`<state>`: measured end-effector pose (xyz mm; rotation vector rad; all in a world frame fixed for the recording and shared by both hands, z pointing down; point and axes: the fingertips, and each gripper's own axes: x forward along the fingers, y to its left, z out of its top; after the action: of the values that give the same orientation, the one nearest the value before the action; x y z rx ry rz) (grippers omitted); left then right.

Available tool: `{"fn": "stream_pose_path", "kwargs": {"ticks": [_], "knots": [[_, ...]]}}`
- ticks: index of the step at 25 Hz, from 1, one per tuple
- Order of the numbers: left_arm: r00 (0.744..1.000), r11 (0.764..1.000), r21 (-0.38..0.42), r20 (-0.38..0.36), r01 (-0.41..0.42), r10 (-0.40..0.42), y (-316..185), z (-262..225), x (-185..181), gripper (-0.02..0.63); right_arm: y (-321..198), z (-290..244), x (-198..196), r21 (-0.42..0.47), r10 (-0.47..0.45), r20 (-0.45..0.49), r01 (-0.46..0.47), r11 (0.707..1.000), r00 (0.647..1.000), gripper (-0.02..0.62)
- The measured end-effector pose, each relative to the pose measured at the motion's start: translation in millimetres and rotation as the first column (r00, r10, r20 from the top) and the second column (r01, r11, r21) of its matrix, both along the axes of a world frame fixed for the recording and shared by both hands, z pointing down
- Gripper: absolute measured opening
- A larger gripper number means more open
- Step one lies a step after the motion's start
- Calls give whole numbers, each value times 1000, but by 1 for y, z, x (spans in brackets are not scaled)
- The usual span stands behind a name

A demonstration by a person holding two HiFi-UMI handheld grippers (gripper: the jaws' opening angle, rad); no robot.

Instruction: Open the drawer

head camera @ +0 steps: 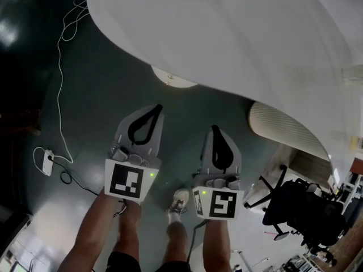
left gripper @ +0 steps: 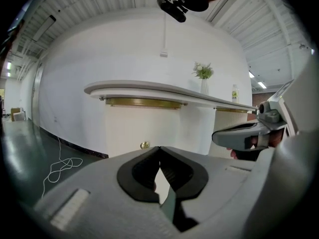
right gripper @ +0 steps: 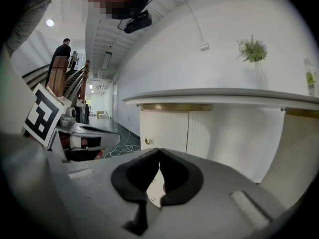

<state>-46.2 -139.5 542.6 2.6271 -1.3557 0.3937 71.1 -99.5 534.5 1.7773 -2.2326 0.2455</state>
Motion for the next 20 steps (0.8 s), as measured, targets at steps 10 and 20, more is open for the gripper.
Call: {"fn": "stream_pose_path", "kwargs": {"ticks": [10,20], "knots": [[1000,1000,-8,-6,20,-20,-24,16,9,8,-4,16,11,-23,25,21,-24,999,999,6],[1000,1000,-9,-17,21,-21,-71,22,28,159,-2,15,26,-37,42,11,-41,998,999,5]]}}
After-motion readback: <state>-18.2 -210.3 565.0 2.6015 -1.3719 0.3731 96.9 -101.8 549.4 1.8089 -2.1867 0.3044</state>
